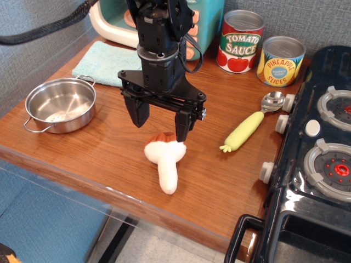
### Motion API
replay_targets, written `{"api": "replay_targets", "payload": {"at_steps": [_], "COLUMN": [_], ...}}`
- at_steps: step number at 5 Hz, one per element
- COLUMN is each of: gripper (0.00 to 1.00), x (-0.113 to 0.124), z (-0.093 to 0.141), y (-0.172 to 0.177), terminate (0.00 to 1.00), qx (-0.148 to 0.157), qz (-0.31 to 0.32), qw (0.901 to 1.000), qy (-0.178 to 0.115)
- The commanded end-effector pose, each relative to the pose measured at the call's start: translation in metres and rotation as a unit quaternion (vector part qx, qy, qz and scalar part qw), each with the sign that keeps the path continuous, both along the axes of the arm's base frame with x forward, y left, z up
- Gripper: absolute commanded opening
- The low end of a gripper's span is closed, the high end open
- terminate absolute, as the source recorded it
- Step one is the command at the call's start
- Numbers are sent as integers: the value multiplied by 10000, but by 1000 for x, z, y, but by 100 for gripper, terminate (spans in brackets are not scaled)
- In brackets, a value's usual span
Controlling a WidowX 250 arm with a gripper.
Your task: Move the napkin slightly to the right below the microwave.
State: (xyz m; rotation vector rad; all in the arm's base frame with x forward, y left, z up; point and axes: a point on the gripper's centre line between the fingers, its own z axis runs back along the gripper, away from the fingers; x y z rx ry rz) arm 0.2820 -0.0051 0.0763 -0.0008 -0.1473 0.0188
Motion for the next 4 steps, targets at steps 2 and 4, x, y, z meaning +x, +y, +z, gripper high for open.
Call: {"api": "replay_targets", "payload": {"at_steps": [2, 4], "gripper": [100, 100], "x": [39, 105], "z": [3, 14], "y": [36, 118], "terminate": [0, 0], "qx": [-29, 170], "qz": [421, 922], "qw": [9991, 9956], "qy": [28, -79]}}
